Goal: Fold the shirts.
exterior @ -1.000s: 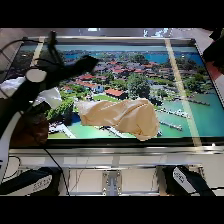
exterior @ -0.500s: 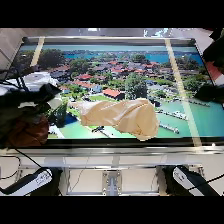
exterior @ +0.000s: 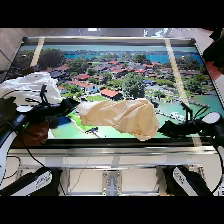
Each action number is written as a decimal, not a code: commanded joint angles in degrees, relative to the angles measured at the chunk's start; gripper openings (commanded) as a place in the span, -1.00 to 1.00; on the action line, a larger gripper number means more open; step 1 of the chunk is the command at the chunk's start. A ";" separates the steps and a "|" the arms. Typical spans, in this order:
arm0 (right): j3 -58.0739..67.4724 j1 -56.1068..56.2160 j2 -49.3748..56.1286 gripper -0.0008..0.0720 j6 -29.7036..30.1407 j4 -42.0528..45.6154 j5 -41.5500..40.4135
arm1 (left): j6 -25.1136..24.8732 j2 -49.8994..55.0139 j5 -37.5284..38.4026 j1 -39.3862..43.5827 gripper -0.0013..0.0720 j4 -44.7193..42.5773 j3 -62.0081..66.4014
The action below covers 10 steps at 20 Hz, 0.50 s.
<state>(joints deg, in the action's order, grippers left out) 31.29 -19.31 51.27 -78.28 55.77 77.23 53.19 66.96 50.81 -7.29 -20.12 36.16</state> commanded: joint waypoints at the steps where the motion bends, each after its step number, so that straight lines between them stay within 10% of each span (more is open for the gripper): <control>1: -8.83 0.09 0.79 0.19 -0.09 -11.15 -5.25 | -2.67 0.02 -5.60 6.34 0.82 -0.50 -1.11; 10: -12.68 1.75 1.07 0.27 -1.99 -16.65 -9.20 | -2.16 0.02 -7.78 7.48 0.82 -0.48 -1.11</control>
<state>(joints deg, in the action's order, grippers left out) 19.90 -18.68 52.27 -79.18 41.63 69.45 51.03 66.94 43.59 -0.14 -20.51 35.07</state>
